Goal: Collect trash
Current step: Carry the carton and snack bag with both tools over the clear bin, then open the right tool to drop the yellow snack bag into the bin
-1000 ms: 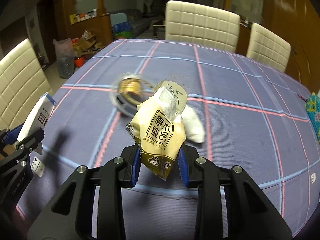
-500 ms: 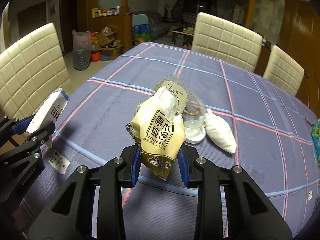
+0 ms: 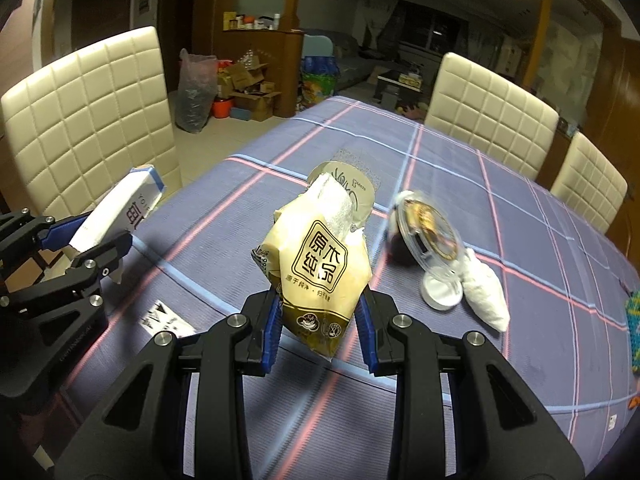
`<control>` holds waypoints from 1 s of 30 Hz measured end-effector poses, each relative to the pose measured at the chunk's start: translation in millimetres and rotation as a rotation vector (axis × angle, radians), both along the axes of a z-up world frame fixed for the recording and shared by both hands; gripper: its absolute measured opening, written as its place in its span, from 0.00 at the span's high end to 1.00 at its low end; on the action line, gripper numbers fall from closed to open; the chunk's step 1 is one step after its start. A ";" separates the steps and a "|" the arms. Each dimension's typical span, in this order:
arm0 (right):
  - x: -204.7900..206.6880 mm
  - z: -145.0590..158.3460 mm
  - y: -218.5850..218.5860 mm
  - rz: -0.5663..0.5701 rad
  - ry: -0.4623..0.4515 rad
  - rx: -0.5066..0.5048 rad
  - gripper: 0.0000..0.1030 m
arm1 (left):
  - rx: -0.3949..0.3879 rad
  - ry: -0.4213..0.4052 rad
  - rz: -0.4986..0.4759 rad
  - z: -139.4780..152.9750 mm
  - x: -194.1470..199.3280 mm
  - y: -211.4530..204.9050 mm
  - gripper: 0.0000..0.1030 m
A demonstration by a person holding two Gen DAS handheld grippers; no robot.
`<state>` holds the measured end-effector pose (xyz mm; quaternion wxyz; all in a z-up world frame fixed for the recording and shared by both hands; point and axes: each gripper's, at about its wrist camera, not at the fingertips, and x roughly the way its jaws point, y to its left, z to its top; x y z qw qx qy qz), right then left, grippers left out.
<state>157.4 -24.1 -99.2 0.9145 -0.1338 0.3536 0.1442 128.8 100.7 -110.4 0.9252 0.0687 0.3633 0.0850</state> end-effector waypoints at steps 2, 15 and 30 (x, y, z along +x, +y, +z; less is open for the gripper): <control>-0.4 1.0 6.8 0.014 -0.001 -0.005 0.68 | 0.001 -0.005 0.010 0.5 -1.6 5.3 0.69; -10.3 2.3 62.8 0.125 -0.038 -0.046 0.68 | -0.001 -0.012 0.100 -0.1 -11.0 52.2 0.69; -23.5 0.6 122.4 0.239 -0.062 -0.091 0.67 | -0.011 -0.024 0.189 0.8 -24.8 94.4 0.69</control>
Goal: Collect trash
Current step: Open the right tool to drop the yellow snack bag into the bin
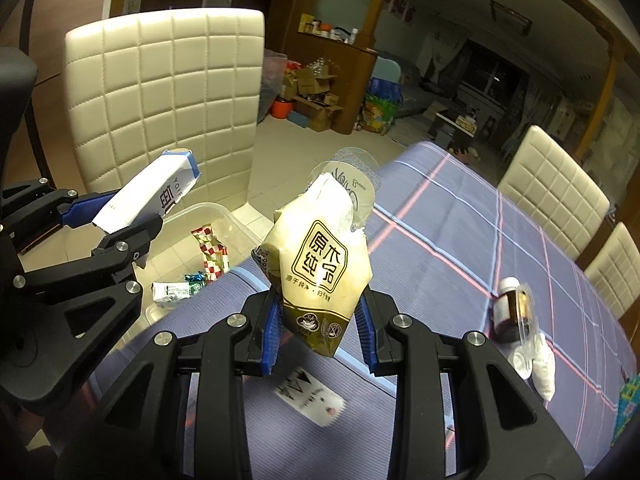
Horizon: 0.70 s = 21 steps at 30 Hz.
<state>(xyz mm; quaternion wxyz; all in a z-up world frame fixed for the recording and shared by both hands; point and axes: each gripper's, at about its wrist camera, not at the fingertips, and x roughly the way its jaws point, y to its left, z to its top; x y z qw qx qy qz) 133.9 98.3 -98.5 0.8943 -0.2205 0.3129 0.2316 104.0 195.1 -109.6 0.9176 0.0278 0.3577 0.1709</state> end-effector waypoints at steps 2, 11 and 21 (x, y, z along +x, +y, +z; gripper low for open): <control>-0.1 0.1 5.1 0.008 -0.001 -0.003 0.67 | 0.003 -0.003 0.012 0.7 -2.2 5.0 0.69; -0.9 -1.1 27.0 0.036 -0.001 -0.019 0.67 | -0.013 -0.009 0.070 1.7 -9.5 29.5 0.68; -7.0 0.7 48.9 0.074 -0.009 -0.028 0.66 | -0.011 -0.006 0.111 -2.2 -15.6 44.3 0.68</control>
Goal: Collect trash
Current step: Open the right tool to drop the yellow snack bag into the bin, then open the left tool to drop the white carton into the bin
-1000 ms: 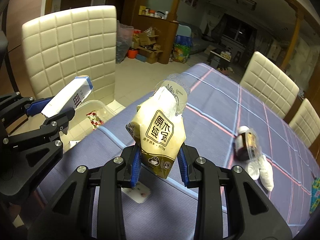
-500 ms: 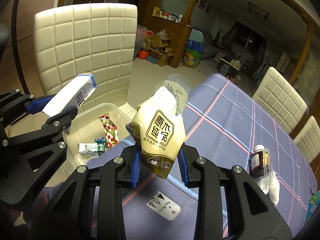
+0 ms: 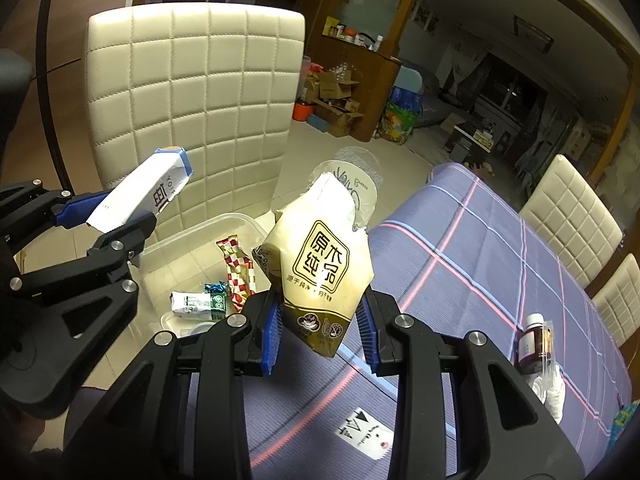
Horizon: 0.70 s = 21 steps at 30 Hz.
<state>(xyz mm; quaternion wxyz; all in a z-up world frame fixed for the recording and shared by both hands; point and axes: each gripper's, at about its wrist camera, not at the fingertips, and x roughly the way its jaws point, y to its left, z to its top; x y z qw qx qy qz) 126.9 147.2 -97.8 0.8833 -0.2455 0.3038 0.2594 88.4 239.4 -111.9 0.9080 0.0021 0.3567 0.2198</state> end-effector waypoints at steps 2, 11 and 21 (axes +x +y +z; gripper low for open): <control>-1.8 -0.7 4.6 0.008 -0.002 -0.005 0.66 | 0.003 -0.001 0.008 0.0 -1.1 2.4 0.68; -4.3 2.2 19.0 0.022 -0.020 -0.004 0.48 | -0.005 0.006 0.049 -2.0 -8.1 21.8 0.68; -2.8 2.9 14.7 -0.011 -0.048 0.001 0.34 | -0.019 0.014 0.054 -6.0 -8.0 26.2 0.68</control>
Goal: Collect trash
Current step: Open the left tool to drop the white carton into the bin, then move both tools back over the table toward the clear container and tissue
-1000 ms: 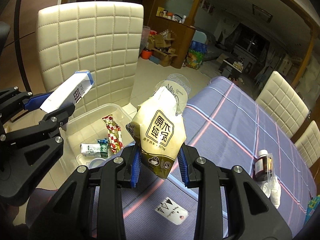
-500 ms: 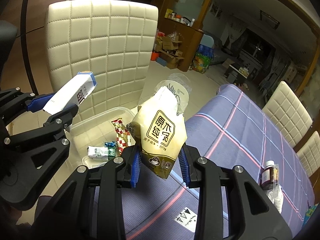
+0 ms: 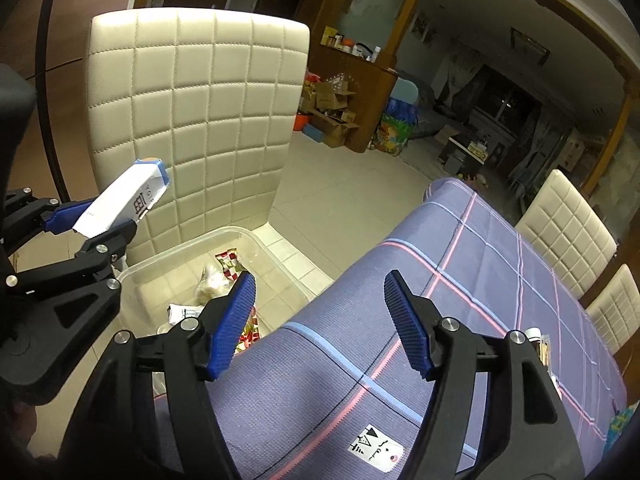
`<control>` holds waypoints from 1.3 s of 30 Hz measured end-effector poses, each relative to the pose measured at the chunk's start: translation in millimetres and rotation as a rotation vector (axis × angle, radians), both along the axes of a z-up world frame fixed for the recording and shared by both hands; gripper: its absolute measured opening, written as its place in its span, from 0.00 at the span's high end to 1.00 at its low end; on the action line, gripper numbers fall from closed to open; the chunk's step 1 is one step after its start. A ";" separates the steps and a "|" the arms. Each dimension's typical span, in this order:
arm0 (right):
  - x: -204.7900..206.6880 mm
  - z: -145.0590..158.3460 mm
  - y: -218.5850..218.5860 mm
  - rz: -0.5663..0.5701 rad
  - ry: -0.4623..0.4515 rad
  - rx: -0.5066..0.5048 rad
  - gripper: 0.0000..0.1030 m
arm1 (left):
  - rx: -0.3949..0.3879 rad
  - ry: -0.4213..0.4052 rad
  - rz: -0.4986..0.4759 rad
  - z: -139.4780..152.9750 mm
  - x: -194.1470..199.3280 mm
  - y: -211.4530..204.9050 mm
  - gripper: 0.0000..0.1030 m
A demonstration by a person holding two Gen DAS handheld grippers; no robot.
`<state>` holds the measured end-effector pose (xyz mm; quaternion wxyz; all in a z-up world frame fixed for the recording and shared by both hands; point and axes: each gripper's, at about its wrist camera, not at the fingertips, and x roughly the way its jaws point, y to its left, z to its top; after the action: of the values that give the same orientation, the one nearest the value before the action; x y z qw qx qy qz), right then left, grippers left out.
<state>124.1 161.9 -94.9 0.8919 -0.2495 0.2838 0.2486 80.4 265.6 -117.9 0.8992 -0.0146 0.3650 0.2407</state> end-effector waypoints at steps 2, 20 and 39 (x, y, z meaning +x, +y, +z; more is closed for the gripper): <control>2.0 -0.3 -2.4 -0.007 0.007 0.003 0.34 | -0.001 0.002 -0.002 -0.8 0.6 -0.7 0.68; 8.9 -0.2 -14.4 -0.034 0.008 0.017 0.31 | -0.053 0.016 -0.037 -5.6 23.3 -4.4 0.67; 12.6 1.7 -30.4 -0.067 -0.011 0.018 0.28 | -0.040 0.027 -0.028 -6.1 27.8 -12.6 0.19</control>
<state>136.7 131.5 -93.2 0.9034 -0.2333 0.2847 0.2199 108.2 253.0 -124.0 0.8971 -0.0242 0.3818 0.2208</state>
